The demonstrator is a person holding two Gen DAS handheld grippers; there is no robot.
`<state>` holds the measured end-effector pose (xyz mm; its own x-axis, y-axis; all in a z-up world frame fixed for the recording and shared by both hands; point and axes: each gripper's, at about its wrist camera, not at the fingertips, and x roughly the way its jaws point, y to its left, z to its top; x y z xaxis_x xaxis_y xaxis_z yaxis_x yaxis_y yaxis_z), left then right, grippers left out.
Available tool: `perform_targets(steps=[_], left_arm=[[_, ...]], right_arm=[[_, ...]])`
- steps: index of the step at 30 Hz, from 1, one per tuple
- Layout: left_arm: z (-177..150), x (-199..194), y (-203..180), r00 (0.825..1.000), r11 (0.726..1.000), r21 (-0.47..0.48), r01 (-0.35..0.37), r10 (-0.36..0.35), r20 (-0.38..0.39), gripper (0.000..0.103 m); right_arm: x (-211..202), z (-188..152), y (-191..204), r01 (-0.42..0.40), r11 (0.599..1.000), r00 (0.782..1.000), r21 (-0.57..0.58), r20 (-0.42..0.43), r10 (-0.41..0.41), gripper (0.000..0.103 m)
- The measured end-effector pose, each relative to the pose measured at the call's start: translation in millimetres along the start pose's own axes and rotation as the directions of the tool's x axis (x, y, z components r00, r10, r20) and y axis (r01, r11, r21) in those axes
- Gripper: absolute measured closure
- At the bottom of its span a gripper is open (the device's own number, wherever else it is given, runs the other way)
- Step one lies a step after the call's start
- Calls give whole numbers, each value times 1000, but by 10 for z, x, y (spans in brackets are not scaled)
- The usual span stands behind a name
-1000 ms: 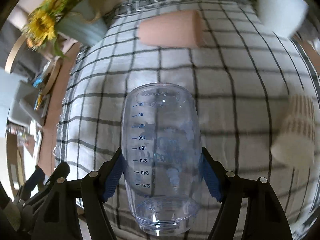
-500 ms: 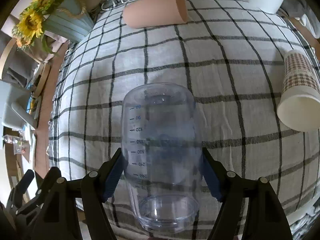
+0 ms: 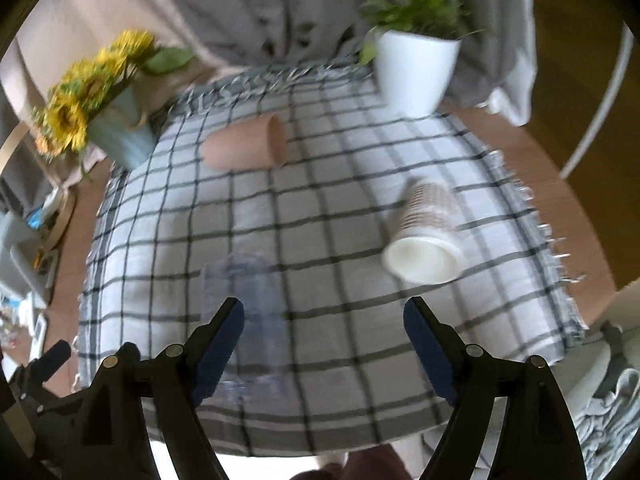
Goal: Flip cup upside down
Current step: 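Lift the clear cup with the right gripper toward the left gripper, then close the left gripper on the clear cup while the right gripper releases it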
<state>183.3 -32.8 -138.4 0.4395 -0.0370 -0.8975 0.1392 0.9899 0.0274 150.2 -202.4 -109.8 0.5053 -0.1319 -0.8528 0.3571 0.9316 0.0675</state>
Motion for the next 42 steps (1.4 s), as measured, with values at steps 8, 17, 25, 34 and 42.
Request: perform_targets(steps=[8,17,25,34,42], left_arm=[[270,226,-429,996,997,19,72,-71,-50,0],[468,572,-623,984,996,-25,88,-91,-155,0],[505,789,-751,973,996,-35,76,-82,-217,1],[514,965,-815,958,993,-56,100,-111,-266,14],[531,990,-775,953,991,-61,115,-128,-274,32]], right_arm=[[81,260,-427,37,998,999,50,-9,-36,21],[329,497,-607,0,999,999,33,-39,2,21],[556,610,-659,-13,1000,997,-3,-79,12,21],[683,626,-724,-19,1000,994,-3,-108,18,21],[710,634,-725,-26,1000,993,9,-114,26,21]])
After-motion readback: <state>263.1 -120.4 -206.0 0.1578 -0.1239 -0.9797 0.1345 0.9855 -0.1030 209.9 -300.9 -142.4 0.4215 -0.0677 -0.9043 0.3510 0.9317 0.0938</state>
